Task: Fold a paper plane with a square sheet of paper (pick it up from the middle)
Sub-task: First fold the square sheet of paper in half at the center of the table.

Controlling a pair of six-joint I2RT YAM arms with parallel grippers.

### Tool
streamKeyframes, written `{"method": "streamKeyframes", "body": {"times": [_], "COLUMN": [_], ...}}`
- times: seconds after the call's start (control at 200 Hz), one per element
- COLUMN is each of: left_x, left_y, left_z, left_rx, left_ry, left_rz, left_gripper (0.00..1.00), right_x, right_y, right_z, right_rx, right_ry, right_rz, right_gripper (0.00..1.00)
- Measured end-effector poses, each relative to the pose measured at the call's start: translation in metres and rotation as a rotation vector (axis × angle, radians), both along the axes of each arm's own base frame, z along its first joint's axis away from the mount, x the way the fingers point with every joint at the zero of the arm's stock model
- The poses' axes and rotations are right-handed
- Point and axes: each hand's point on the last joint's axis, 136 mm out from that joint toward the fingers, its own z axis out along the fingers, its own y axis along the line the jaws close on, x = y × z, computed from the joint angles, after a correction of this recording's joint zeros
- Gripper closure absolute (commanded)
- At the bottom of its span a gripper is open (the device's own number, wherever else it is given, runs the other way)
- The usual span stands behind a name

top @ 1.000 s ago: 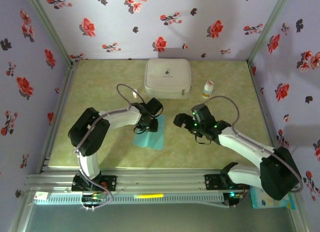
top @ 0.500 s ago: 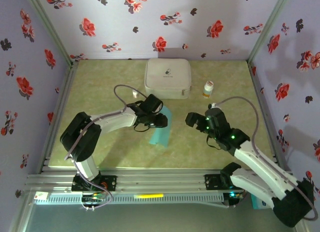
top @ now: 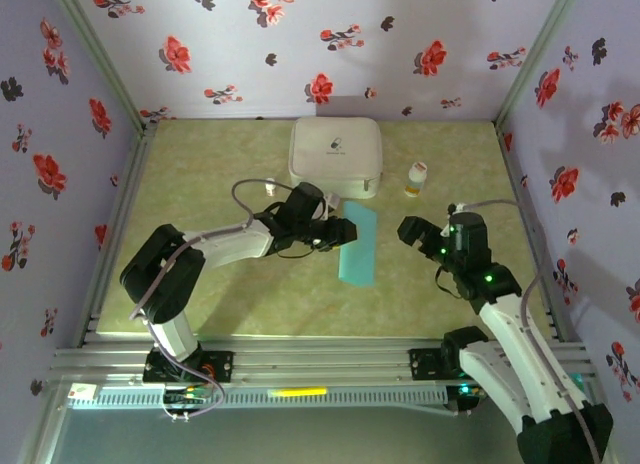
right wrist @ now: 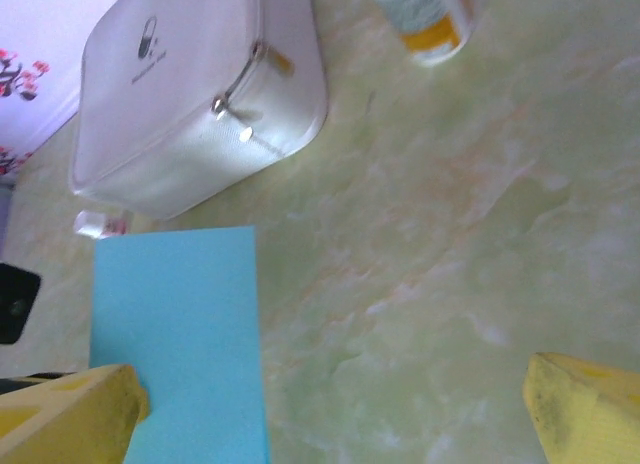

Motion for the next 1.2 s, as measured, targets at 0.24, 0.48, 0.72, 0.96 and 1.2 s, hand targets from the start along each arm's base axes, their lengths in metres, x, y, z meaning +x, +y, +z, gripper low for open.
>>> {"method": "streamKeyframes", "body": {"times": [0.24,0.48,0.72,0.96,1.2], "left_x": [-0.009,-0.010,-0.001,0.001,0.007], "left_y": [0.010,0.021,0.035,0.050,0.061], "left_z": [-0.039,-0.068,-0.078,-0.090,-0.085], "left_rx": [0.029,0.092,0.145,0.234,0.303], "left_ry": [0.076,0.099,0.082,0.067,0.023], "left_rz": [0.033,0.064,0.111,0.124,0.141], "left_gripper": [0.64,0.64,0.57,0.51,0.43], "right_x": [-0.001,-0.005,-0.007,-0.012,-0.008], "right_y": [0.039,0.067,0.077,0.094,0.099], "right_z": [-0.018,-0.035,-0.053,-0.065,-0.065], "right_rx": [0.239,0.275,0.222,0.206,0.209], "right_ry": [0.050,0.145,0.213,0.246,0.234], "right_rz": [0.115,0.202,0.186,0.237,0.240], "right_gripper": [0.06,0.11,0.14,0.18,0.24]}}
